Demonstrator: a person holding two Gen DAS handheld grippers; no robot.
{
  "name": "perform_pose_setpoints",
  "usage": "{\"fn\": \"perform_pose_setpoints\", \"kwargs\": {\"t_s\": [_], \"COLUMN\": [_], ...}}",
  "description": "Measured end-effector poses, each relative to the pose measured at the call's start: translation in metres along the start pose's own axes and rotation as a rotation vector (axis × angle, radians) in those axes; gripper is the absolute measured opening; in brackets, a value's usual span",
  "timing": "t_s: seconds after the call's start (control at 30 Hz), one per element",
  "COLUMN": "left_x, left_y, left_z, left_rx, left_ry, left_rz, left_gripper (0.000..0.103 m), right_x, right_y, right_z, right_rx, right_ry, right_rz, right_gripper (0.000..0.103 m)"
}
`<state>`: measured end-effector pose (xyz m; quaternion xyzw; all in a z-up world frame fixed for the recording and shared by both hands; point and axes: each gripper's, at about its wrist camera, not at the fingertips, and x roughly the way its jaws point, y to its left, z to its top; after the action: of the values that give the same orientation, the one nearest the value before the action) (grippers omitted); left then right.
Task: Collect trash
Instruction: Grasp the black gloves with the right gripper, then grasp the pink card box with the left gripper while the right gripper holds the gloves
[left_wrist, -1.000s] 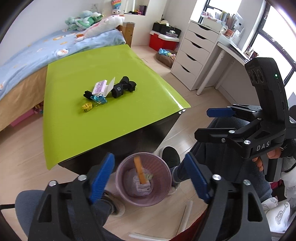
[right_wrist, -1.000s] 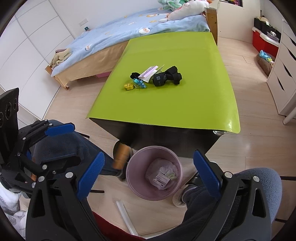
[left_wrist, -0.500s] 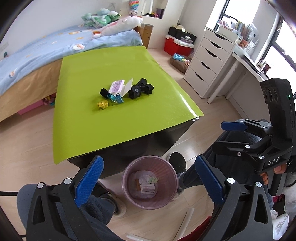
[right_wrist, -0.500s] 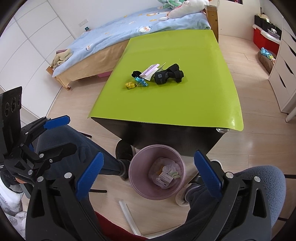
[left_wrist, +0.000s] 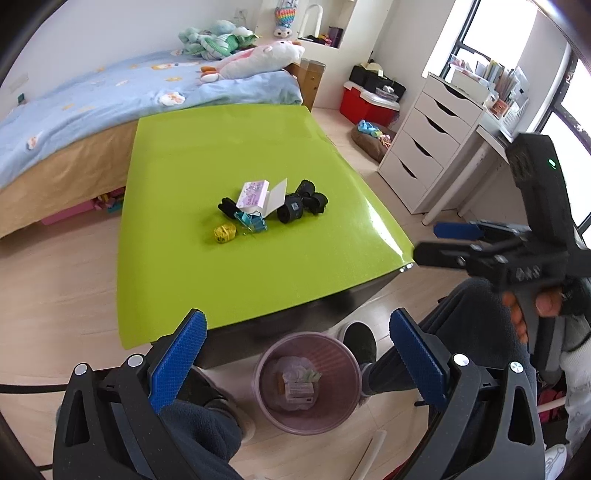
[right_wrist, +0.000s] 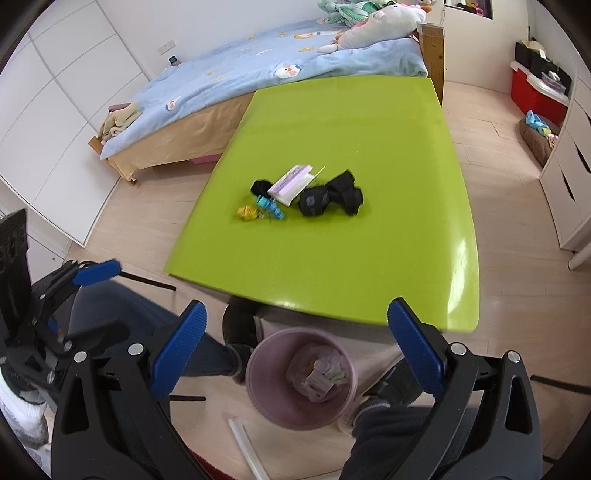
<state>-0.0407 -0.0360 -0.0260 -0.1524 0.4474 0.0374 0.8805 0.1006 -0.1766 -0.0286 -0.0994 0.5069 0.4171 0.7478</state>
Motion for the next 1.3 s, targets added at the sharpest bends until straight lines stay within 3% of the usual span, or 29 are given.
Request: {"fn": "perform_pose_setpoints", "kwargs": {"t_s": [0.27,0.5,0.57,0.7,0.87,0.97,1.07,1.3], "left_x": [0.001,0.004,0.004,0.005,0.007,0.009,0.011,0.014], "left_y": [0.010,0.020,0.022,0.027,0.029,0.029,0.029,0.032], "left_z": [0.012,0.013,0.013,0.014,0.015,0.015,0.015,0.024], "left_rx": [-0.025,-0.058,-0.065,-0.078,-0.084,-0.086,-0.086,-0.075], "left_ry": [-0.011,0.001,0.003,0.007,0.010,0.011,0.015,0.012], "left_rz": [0.010,0.018,0.021,0.027,0.028,0.027,0.026,0.027], "left_gripper": [0.095,0.095,0.095,0.095,0.095,0.095,0.095,0.095], "right_x": [0.061,0.121,0.134,0.153,0.159,0.157,0.156,0.135], "right_y": [-0.015,-0.031,-0.034,-0.037,-0.042,-0.043,-0.045,-0.045], "right_z": [0.065,0.095,0.098,0.101,0.102,0.101,0.102,0.094], "right_rx": [-0.099,-0.161,-0.172,-0.198,-0.200,-0.197,-0.189,-0.134], "right_ry": [0.103,0.211,0.238,0.271,0.269,0.252,0.244,0.186], "right_rz": [-0.048,-0.102,-0.110,-0.115,-0.106,-0.086,-0.087,-0.082], "right_gripper": [0.097,0.096,0.083,0.069,0.042,0.032,0.024,0.020]}}
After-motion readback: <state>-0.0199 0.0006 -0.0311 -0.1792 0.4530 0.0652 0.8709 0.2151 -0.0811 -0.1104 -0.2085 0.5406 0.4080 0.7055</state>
